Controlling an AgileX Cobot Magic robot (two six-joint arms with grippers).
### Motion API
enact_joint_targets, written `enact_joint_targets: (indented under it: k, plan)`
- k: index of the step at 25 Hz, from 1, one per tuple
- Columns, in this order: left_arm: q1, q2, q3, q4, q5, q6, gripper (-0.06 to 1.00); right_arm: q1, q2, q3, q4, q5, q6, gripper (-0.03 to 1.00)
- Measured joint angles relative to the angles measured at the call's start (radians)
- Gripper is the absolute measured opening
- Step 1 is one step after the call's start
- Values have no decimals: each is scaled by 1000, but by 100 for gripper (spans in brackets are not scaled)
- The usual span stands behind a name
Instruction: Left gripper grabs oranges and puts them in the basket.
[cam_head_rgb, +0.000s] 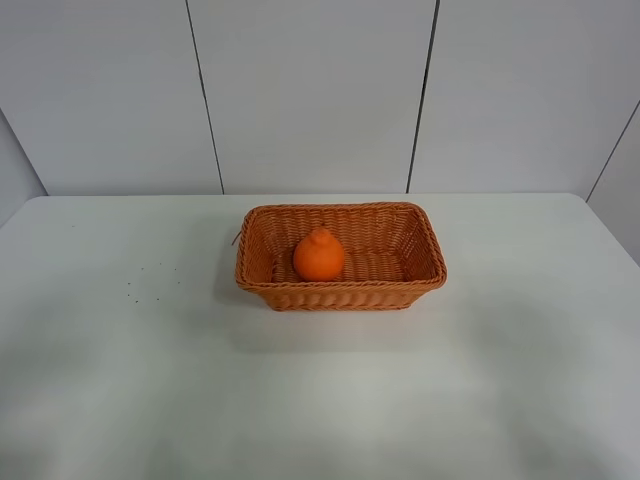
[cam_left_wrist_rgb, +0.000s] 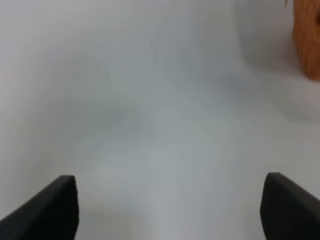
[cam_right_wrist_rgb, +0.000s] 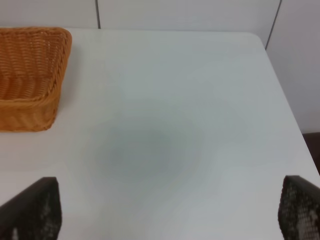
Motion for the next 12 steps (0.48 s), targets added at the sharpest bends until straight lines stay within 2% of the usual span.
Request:
enact_joint_targets:
  k: [12]
  plan:
    - [0, -15, 0, 0, 1, 0, 85, 0, 0, 0, 0, 0, 0, 69]
